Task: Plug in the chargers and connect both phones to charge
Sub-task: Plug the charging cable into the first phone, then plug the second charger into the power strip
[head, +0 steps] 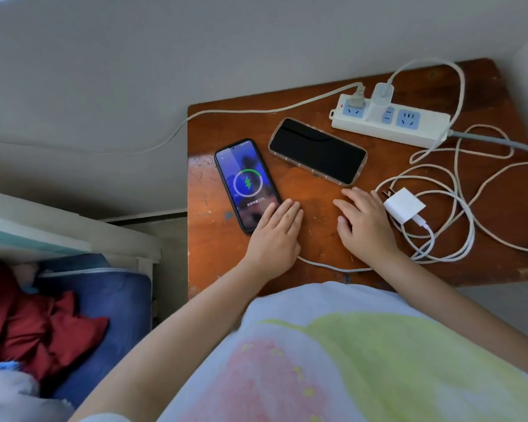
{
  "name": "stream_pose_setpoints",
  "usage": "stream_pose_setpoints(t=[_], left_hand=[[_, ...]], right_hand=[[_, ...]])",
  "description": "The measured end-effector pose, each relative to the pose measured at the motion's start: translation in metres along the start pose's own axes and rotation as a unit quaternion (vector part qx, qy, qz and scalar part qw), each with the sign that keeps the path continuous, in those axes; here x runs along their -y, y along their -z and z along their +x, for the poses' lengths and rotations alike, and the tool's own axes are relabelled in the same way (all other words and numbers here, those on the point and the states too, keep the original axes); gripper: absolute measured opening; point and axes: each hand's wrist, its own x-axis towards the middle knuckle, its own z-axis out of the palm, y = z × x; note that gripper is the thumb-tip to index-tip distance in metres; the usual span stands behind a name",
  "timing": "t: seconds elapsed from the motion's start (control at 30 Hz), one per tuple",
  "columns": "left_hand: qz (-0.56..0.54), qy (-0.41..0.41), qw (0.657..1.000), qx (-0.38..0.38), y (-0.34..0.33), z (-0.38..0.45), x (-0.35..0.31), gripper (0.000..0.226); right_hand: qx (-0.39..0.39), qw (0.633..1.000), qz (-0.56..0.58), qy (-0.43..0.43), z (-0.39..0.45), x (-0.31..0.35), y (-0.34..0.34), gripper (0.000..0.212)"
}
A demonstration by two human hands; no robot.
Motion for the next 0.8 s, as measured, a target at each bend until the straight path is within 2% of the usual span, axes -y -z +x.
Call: stream_pose_setpoints(t=[0.5,0.67,0.73,0.8], left_hand=[[0.004,-0.003,1.0,0.008,-0.002,-0.001,0.003,0.057],[0.009,-0.016,1.0,0.002,-0.001,-0.008,0.008,0.057],[0.018,-0.025,0.999,0.014,-0.004,-0.014,0.013,0.057],[0.026,-0.039,0.998,0.033,0.0,-0.022,0.018,0.057]], right_hand=[[0.016,1.0,-0.015,0.014,-0.003,-0.003,0.002,0.032],[0.044,0.999,0.001,0.004,-0.006,0.0,0.01,0.034],[0.012,0.999,0.04,0.008,-0.014,0.003,0.021,0.029],[-0.059,0.997,0.042,0.024,-0.025,0.004,0.031,0.024]])
